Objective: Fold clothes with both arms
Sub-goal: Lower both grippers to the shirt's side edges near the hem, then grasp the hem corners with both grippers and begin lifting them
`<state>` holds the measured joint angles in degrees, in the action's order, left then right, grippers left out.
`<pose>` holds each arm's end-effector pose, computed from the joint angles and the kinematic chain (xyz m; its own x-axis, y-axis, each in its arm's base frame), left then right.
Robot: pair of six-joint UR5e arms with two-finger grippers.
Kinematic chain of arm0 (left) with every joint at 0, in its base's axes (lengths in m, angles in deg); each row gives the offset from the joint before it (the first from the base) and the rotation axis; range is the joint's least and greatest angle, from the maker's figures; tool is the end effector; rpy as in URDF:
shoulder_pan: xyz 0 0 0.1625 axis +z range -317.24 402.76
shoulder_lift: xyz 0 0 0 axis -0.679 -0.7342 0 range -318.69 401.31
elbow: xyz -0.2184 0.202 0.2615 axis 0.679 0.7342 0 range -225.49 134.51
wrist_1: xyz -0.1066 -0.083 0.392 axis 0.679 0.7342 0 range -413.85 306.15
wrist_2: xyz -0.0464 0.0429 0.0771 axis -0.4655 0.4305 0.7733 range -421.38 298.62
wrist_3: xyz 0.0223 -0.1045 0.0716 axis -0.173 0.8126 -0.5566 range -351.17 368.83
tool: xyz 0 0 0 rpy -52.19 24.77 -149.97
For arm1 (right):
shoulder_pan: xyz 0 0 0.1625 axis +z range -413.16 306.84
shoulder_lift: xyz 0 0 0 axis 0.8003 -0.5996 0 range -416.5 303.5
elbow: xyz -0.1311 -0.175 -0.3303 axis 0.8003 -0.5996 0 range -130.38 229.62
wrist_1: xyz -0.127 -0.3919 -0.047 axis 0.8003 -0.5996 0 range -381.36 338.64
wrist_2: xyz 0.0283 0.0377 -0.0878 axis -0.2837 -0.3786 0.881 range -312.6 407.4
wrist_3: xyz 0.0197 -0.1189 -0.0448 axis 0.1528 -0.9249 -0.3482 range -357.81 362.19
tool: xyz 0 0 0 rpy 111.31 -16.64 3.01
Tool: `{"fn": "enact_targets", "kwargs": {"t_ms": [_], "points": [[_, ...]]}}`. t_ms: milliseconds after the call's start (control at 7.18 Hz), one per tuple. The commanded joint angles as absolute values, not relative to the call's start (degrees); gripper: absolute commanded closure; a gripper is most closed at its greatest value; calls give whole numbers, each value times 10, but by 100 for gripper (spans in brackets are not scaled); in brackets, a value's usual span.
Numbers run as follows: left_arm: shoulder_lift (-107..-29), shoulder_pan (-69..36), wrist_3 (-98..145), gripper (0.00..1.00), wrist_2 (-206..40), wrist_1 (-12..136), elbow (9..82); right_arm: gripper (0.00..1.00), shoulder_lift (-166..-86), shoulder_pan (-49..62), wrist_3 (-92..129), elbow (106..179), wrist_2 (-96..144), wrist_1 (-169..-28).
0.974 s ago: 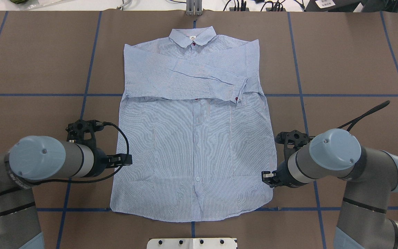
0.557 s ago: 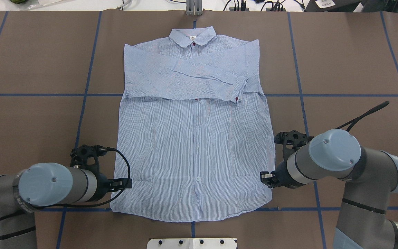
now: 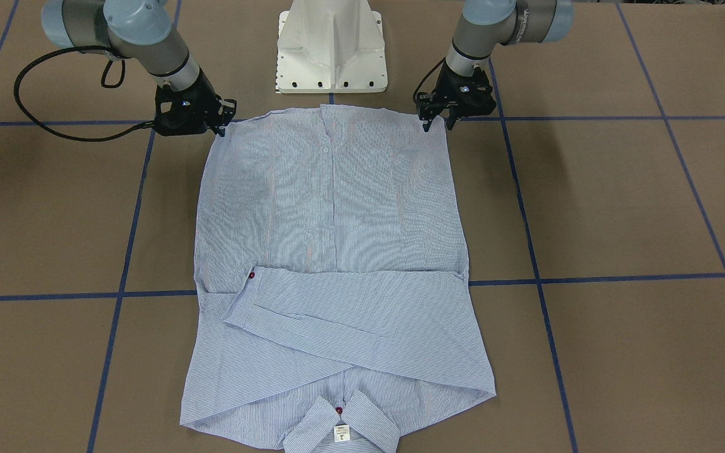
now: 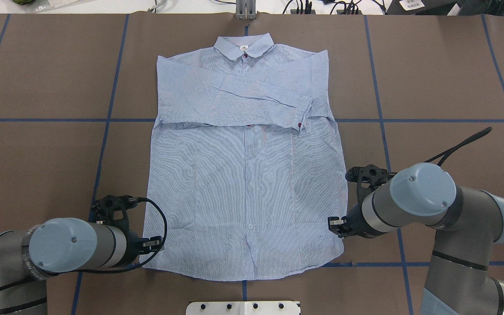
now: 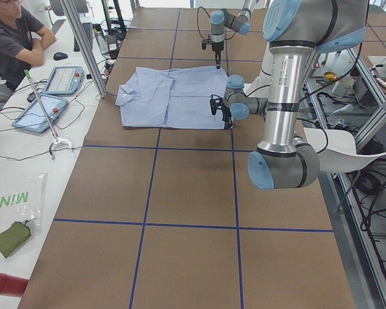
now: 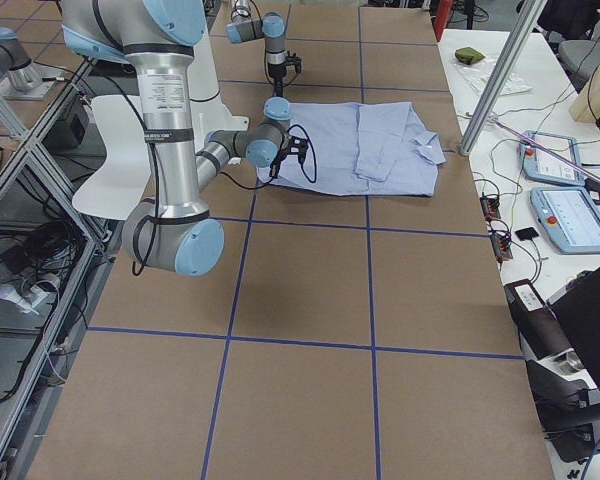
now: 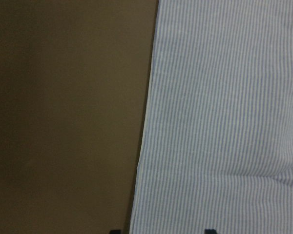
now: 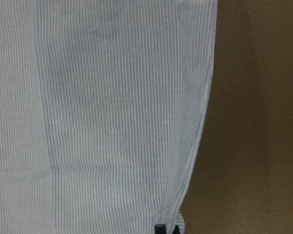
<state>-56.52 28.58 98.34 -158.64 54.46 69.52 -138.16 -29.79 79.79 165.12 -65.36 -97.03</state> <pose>0.5004 -0.2472 0.3444 0.6094 -0.1451 -0.7795 0.1423 0.9872 -0.0725 -0.4610 -0.2904 0.3406 0.6198 0.0521 0.7831 0.0327 0.9952 -0.0921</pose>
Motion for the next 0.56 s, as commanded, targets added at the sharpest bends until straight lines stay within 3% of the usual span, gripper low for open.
{"fn": "enact_targets", "kwargs": {"t_ms": [0, 418], "points": [[-566, 286, 984, 41, -1587, 532, 695, 100, -1381, -297, 798, 1651, -654, -970], [-566, 285, 990, 53, -1587, 521, 695, 100, -1381, -296, 798, 1651, -655, -969]]}}
